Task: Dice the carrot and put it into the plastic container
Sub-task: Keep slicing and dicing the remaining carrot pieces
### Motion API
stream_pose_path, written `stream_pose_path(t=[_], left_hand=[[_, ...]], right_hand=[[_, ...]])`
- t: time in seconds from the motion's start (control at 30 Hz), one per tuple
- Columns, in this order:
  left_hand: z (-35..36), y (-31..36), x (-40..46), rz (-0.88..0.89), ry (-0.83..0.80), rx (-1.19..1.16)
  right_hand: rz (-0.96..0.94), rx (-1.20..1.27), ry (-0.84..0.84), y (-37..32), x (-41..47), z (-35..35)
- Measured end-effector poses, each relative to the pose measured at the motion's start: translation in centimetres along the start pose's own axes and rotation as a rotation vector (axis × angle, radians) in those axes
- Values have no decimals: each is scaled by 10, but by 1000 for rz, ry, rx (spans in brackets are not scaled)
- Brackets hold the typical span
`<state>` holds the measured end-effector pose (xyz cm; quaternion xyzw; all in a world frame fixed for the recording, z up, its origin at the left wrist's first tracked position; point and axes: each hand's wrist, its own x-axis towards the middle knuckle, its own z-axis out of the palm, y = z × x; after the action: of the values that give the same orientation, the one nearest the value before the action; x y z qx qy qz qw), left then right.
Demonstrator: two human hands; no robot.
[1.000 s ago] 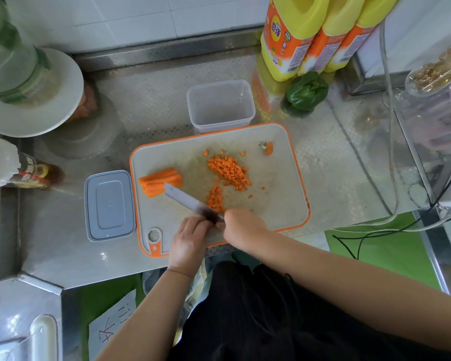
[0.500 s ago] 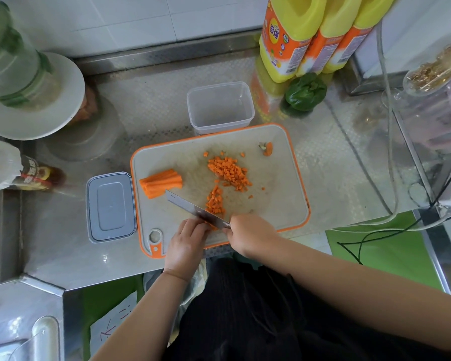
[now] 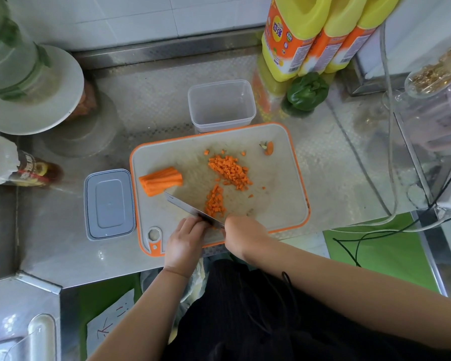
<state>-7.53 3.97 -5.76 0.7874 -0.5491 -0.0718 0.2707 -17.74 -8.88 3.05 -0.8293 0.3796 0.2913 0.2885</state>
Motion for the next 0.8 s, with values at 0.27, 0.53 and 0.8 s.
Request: stream_pose_path(t=[0.27,0.53,0.8], left_hand=[[1,4,0,-14,8,40],[-5,29,13,-232,75,-78],[-13,37,25,62,85,33]], right_hand=[[-77,61,43,-3,7,-5],[-5,310,96,19,3,-25],[48,824,-47,20,-4,-35]])
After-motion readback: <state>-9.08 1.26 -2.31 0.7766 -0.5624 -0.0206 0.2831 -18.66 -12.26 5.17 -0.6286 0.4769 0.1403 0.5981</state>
